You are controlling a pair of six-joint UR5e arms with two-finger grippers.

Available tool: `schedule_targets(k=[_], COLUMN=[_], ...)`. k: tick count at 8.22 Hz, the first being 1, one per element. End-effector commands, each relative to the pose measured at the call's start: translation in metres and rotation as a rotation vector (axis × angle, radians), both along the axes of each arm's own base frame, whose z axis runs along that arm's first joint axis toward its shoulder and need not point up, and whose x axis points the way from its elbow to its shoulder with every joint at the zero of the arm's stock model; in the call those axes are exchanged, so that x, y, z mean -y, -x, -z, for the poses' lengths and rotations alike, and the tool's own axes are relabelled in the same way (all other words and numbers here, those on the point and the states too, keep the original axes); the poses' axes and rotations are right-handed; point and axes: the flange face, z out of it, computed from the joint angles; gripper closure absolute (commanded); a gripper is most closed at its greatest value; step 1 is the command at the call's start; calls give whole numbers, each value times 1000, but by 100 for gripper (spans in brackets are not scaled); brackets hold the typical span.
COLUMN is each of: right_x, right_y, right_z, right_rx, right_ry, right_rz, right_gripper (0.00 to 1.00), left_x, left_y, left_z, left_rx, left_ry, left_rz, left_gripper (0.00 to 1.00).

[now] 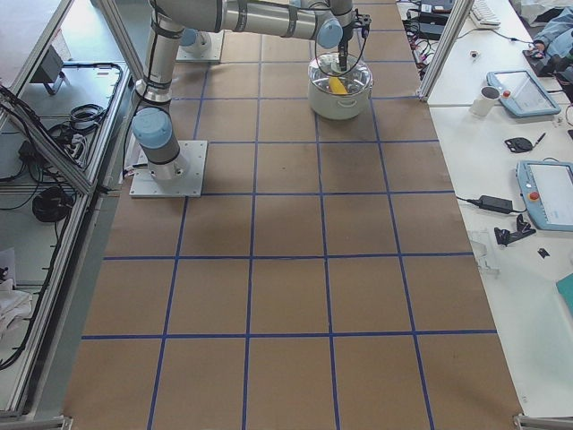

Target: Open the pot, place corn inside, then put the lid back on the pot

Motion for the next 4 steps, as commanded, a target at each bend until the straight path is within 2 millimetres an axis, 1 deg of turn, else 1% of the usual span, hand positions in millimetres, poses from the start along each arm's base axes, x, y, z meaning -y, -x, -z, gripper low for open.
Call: schedule_targets(k=[1, 4], right_x=[4, 5], right_y=[-1, 0], right_z=[-4, -5], right_rx=[3, -12], right_ry=[12, 25], right_rz=[-4, -10], right_gripper=[75, 76], left_x=[1, 1], left_y=[0, 0], left_z=[5, 7], left_rx=[0, 2], left_ry=[-8, -13], left_rz=[-3, 1], left_gripper=[0, 0])
